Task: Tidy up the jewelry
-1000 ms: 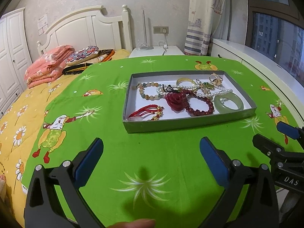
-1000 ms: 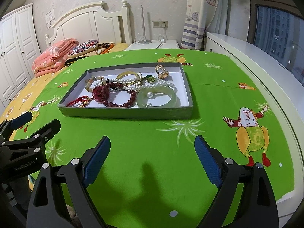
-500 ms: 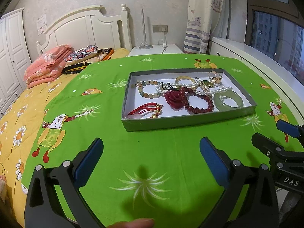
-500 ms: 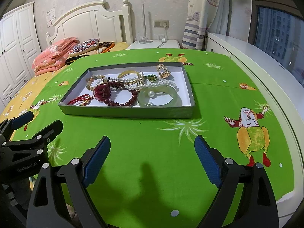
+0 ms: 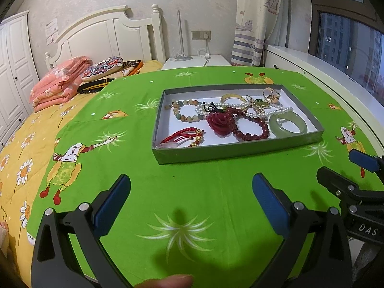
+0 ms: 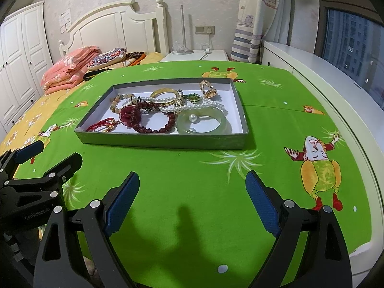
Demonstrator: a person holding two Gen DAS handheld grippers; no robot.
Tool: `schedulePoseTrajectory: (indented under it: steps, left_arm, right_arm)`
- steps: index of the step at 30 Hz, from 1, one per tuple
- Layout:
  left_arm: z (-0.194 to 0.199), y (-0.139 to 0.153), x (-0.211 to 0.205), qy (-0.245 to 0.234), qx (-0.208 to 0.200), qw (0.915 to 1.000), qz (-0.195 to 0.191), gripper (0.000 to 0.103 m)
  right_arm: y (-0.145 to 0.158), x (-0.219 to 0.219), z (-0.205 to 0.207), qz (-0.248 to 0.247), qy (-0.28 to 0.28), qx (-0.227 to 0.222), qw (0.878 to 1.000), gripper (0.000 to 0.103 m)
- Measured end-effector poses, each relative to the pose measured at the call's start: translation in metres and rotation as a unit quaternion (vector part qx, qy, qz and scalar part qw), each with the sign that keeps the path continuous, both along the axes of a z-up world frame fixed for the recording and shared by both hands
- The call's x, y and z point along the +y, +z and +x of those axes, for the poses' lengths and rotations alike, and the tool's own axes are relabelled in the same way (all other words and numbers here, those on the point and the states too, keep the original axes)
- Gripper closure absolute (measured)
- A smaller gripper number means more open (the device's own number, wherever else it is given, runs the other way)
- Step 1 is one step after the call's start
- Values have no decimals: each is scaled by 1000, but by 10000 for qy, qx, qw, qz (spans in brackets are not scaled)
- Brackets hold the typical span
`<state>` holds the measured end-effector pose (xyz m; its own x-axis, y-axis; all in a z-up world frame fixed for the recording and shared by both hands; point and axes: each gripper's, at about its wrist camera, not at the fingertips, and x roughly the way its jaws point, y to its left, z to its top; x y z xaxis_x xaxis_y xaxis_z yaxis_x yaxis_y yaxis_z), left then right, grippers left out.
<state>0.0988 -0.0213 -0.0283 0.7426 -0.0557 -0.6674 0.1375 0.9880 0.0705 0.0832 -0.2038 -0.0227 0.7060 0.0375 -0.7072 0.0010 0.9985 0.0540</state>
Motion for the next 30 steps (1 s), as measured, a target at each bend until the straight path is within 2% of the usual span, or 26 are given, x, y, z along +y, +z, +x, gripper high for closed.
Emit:
schedulePoseTrajectory:
  steps: [30]
  left_arm:
    - [-4,0,-1,-33,-58,10000,60,5]
  right_arm:
    - [0,2,-1,-4,10,-6,10000,18]
